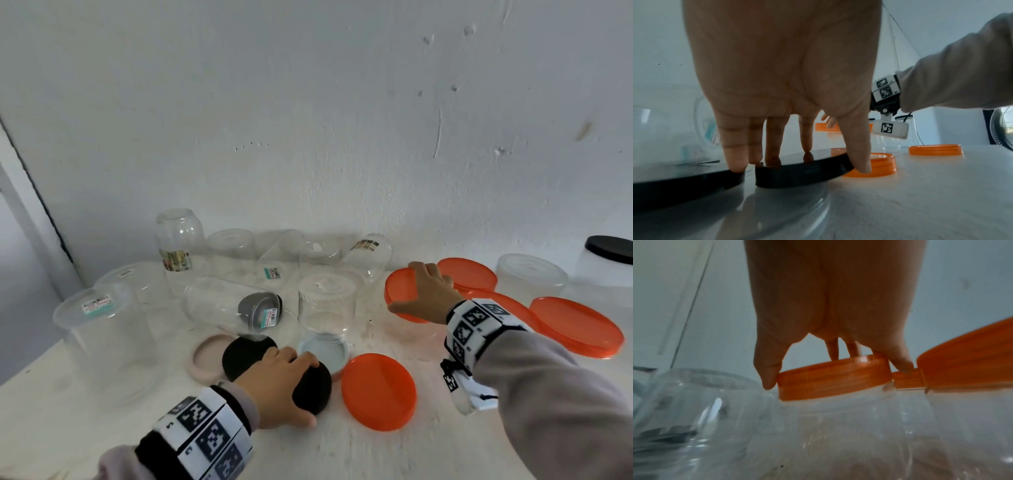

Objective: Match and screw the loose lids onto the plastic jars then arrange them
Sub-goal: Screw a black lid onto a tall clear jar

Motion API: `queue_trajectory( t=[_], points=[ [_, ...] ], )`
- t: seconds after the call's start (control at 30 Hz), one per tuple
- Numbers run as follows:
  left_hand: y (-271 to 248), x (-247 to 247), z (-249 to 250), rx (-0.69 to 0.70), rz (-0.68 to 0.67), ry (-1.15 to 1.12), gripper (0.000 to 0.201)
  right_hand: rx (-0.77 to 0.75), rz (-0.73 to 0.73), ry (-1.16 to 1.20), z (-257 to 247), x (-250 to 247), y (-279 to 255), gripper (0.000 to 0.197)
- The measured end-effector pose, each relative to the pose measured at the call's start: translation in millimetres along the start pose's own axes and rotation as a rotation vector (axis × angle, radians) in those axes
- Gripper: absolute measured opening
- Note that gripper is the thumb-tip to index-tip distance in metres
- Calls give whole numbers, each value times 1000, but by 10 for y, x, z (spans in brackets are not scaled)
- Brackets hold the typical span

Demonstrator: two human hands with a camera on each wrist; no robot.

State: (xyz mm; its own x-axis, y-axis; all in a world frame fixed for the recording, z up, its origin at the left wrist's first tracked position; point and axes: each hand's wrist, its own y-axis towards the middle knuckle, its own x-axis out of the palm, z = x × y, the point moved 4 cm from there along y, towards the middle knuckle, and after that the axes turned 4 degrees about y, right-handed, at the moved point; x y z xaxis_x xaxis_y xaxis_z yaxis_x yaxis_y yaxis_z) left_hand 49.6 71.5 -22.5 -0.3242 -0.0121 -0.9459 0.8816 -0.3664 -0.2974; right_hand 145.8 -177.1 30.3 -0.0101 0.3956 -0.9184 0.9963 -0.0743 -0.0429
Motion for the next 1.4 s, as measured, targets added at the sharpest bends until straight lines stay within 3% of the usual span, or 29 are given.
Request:
queue_trajectory(
  t=[0.17,0.3,0.37,0.5,0.63,0.8,0.93,1.07,1.2,1.4],
  points=[
    [-90,-64,-83,70,70,-111,78,103,-45,-77,35,26,122,81],
    [-185,-165,-206,96,174,-230,77,90,-46,-155,-142,7,93,63],
    [-240,-210,-289,99,216,-284,77,-31,41,-104,-391,-37,57,56],
    [-344,-291,-446,97,333,-333,75,-433,177,89,-1126,-11,-111,50],
    [-471,-319,-621,52,406,-389,71,-651,52,97,-1745,303,-232,51],
    [-620,-311,-850,-28,475,-485,57,-581,-239,-72,-2104,753,-173,70],
    [-685,-269,-975,-88,487,-504,60,-486,-326,-101,-2156,927,-133,75],
    [-687,-250,-1052,-123,508,-522,59,-450,-308,-109,-2139,925,-124,68],
    [-662,-260,-1095,-151,550,-579,65,-447,-219,-94,-2053,795,-151,74],
    [-618,-422,-1063,-155,688,-694,68,-340,-107,205,-1695,527,-304,77]
  ],
)
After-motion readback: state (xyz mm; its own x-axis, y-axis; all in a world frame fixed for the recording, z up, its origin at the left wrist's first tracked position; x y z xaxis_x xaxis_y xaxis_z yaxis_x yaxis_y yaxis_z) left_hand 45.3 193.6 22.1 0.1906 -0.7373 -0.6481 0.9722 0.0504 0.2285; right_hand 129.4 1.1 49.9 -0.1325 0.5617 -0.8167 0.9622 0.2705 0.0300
